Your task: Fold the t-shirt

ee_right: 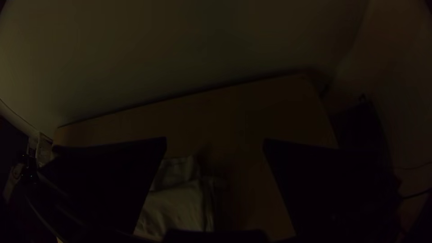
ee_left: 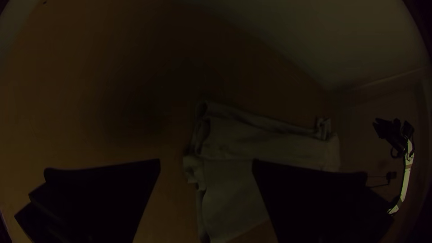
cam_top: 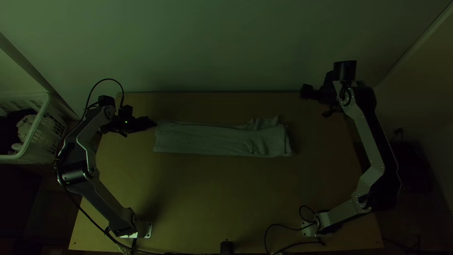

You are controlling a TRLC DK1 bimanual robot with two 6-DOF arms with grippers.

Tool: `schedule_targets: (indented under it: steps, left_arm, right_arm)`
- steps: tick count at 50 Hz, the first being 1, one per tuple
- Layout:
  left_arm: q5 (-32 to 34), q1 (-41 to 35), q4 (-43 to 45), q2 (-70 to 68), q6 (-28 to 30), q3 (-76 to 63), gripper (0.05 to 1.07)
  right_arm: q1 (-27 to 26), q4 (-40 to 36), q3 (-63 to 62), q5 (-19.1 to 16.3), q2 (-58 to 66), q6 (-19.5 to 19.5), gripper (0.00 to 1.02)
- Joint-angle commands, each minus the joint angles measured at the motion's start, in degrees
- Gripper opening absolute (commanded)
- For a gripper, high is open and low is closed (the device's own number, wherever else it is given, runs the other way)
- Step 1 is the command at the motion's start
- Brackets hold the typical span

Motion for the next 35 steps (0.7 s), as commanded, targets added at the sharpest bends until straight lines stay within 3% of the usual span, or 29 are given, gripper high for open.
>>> schedule_targets:
  steps: [1,19,35]
  left_arm:
    - [1.8,0.2,-1.5,1.8,2.7,-3.3,1.03]
    - [3.8,-2.4,-1.8,5.5,4.6,-6.4,1.03]
    - [4.8,-12.0,0.3,6.8,-0.7,-7.3,1.03]
  right_arm:
    - [-0.3,-0.6,-1.7,-1.0,-2.5,1.6,0.98]
    - [-0.2,-0.7,-4.8,-1.0,-6.3,1.9,0.98]
    - [2.3,-0.7,-5.5,-1.0,-7.4,3.3,0.98]
